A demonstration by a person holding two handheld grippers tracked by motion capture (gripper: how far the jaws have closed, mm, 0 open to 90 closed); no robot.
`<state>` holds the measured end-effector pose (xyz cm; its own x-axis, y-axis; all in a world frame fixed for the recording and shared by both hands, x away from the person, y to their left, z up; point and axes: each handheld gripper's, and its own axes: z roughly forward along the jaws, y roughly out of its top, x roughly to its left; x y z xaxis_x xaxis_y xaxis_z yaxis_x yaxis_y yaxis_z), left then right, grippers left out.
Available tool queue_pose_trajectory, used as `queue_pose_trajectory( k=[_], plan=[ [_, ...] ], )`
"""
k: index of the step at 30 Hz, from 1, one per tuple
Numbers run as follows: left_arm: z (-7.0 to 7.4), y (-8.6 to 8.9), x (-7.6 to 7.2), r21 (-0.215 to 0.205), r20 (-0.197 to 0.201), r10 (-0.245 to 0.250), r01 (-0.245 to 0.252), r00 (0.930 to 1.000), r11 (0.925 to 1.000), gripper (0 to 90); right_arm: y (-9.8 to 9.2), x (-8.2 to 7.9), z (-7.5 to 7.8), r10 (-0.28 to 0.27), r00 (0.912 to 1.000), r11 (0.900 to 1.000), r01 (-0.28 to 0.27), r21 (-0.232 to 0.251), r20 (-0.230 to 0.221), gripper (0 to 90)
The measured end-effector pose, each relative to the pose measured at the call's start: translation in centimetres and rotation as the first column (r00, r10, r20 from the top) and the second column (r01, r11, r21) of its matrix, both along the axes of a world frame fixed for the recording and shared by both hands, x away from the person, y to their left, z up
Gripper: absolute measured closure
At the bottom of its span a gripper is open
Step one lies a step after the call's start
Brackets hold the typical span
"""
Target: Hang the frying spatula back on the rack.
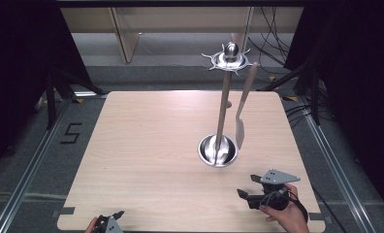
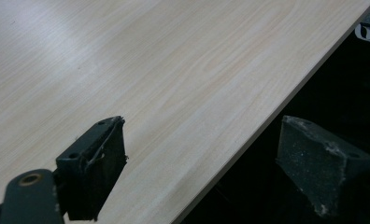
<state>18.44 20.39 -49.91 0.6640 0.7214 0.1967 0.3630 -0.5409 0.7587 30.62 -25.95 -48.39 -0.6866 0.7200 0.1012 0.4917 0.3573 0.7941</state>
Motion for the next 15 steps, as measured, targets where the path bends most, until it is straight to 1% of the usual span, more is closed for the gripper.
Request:
queue_pose_trajectory(
  k=[1,2,3,4,5,6,7,8,9,10,11,12,13,14,15],
  plan=[
    [0.0,0.0,0.0,-0.007,-0.002,0.001,-0.001,1.0,1.0,14.8,0.1,-0.2,0.0,-0.01,0.9999,1.0,0.01,0.004,0.005,23.7],
    [0.0,0.0,0.0,-0.012,-0.002,0.002,-0.002,1.0,0.9999,14.7,0.1,-0.4,0.0,-0.008,1.0,1.0,0.008,0.001,-0.002,23.6],
    [0.0,0.0,0.0,-0.009,-0.003,0.001,-0.001,1.0,1.0,14.8,0.2,-0.4,-0.1,-0.004,1.0,1.0,0.004,0.015,-0.006,23.5],
    [0.0,-0.1,0.0,-0.013,-0.001,0.002,-0.002,1.0,0.9999,14.8,0.2,-0.6,-0.1,-0.009,0.9999,1.0,0.009,0.0,-0.004,23.5],
    [0.0,0.0,0.0,-0.007,0.005,-0.003,0.003,1.0,1.0,14.8,0.1,-0.7,-0.1,-0.006,1.0,1.0,0.006,-0.004,0.006,23.5],
    [0.0,-0.1,0.0,-0.013,0.0,0.001,-0.001,1.0,0.9999,14.8,0.1,-0.8,-0.2,0.001,1.0,1.0,-0.001,0.0,0.004,23.5],
    [0.0,-0.1,0.0,-0.011,0.002,0.001,-0.001,1.0,0.9999,14.7,0.2,-1.1,-0.1,-0.013,0.9998,1.0,0.013,0.001,-0.013,23.5],
    [0.0,-0.1,0.0,-0.013,0.0,0.0,0.0,1.0,0.9999,14.8,0.1,-1.1,-0.2,-0.012,0.9999,1.0,0.012,-0.003,-0.006,23.5],
    [0.0,-0.1,0.0,-0.014,0.0,0.001,-0.001,1.0,0.9999,14.8,0.1,-1.3,-0.2,-0.021,0.9997,1.0,0.021,0.001,-0.01,23.5],
    [0.0,-0.1,0.0,-0.009,0.0,0.0,0.0,1.0,1.0,14.8,0.0,-1.1,-0.2,0.003,1.0,1.0,-0.003,-0.006,0.005,23.6],
    [-0.1,-0.1,0.0,-0.015,0.0,0.001,-0.001,1.0,0.9999,14.7,0.0,-1.4,-0.2,-0.01,0.9999,1.0,0.01,-0.008,0.0,23.5],
    [0.0,-0.1,0.0,-0.011,-0.001,0.0,0.0,1.0,0.9999,14.8,0.0,-1.4,-0.3,-0.002,1.0,1.0,0.002,0.001,0.0,23.5],
    [0.0,-0.1,0.0,-0.012,-0.001,0.0,0.0,1.0,0.9999,14.8,0.0,-1.6,-0.3,-0.014,0.9998,1.0,0.014,0.0,-0.016,23.5],
    [0.0,-0.1,0.0,-0.013,-0.001,0.0,0.0,1.0,0.9999,14.7,-0.1,-1.6,-0.3,-0.009,0.9999,1.0,0.009,-0.009,0.009,23.6],
    [0.0,-0.1,0.0,-0.011,-0.001,-0.001,0.001,1.0,0.9999,14.8,-0.1,-1.7,-0.3,-0.006,1.0,1.0,0.006,-0.007,-0.001,23.6]
  ],
)
